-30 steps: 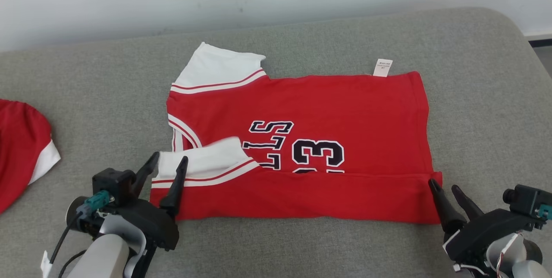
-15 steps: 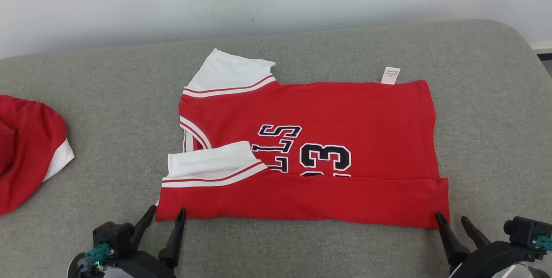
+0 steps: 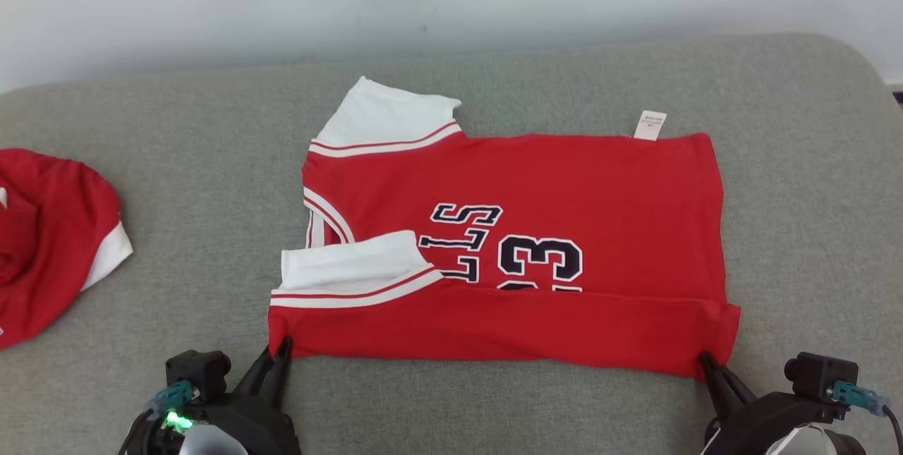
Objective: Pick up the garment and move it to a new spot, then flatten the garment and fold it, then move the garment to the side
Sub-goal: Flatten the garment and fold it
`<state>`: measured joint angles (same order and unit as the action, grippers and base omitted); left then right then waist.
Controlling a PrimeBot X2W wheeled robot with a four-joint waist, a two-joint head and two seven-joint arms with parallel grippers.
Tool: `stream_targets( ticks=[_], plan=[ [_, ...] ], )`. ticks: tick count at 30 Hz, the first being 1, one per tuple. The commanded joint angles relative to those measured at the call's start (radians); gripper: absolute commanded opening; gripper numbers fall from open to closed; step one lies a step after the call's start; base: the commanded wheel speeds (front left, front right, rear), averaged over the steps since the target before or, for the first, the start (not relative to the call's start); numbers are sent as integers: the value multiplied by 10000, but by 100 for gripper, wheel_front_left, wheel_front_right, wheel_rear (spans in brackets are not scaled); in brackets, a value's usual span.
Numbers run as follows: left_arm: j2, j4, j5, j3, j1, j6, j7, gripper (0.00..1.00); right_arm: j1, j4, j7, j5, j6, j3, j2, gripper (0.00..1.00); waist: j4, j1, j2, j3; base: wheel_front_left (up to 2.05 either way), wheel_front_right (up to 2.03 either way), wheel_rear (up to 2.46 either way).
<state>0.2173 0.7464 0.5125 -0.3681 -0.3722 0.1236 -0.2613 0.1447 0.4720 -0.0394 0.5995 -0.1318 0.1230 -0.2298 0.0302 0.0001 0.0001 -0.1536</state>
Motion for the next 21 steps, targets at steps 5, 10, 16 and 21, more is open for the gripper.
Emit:
stream_targets(
  ticks=[5, 10, 16, 21],
  plan=[
    [-75, 208, 182, 1, 309, 45, -39, 0, -130, 233, 323, 270, 25, 241, -202, 0, -350, -1, -1, 883, 0, 0, 0],
    [-134, -244, 231, 142, 1093, 34, -37, 0, -797, -10, 358, 587, 25, 195, -337, 0, -683, -1, -1, 1539, 0, 0, 0],
    [-251, -1289, 67, 328, 2324, -130, -38, 0, -1873, -873, 35, 676, 25, -23, -469, 0, -927, -1, -1, 1712, 0, 0, 0],
    [-398, -2173, 15, 413, 3312, -376, -39, 0, -2586, -1655, -388, 530, 25, -405, -565, 0, -926, -1, -1, 1670, 0, 0, 0]
  ],
)
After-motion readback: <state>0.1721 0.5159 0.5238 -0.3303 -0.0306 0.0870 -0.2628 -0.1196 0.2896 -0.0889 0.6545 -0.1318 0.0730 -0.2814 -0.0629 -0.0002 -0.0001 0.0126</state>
